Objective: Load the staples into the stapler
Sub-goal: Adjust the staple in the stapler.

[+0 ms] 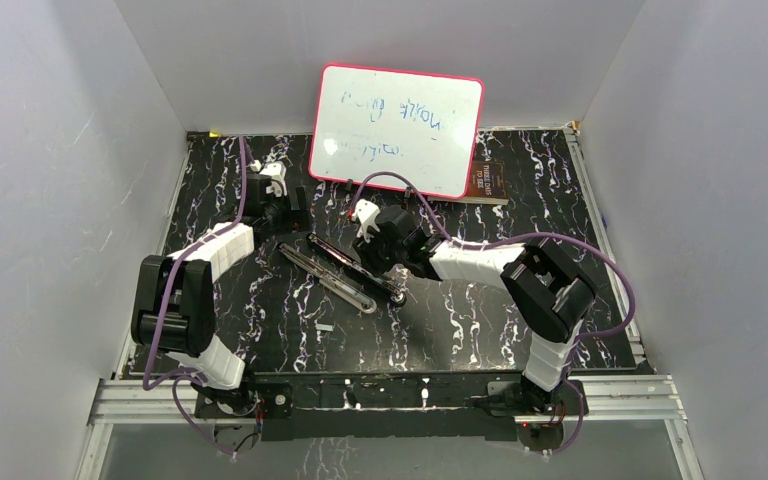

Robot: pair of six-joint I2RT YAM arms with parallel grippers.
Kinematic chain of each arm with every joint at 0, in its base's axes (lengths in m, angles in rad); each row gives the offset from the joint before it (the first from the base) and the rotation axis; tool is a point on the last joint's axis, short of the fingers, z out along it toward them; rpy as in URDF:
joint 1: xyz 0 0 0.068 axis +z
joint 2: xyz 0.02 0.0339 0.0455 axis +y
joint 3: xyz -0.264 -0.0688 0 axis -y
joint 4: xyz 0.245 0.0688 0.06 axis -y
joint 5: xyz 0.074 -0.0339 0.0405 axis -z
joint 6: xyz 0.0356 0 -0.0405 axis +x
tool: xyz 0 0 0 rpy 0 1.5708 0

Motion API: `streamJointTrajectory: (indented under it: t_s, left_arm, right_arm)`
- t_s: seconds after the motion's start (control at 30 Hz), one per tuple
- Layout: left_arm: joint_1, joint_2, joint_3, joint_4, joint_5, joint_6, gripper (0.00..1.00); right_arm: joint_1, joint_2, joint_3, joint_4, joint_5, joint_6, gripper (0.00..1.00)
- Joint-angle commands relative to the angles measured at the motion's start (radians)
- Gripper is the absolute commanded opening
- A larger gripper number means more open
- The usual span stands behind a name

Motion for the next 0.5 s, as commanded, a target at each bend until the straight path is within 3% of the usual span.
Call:
streamJointTrajectory:
  t_s: [0.0, 0.47]
  left_arm:
    - [0.005, -0.043, -0.009, 0.012, 0.014, -0.001, 0.92]
    - [0.005, -0.042, -0.009, 0.011, 0.014, -0.001, 0.92]
  right_arm:
    - [0.006, -0.015, -0.007, 0.005, -0.02, 0.006, 0.51]
    - [0.006, 0.021, -0.005, -0.062, -0.007, 0.007, 0.51]
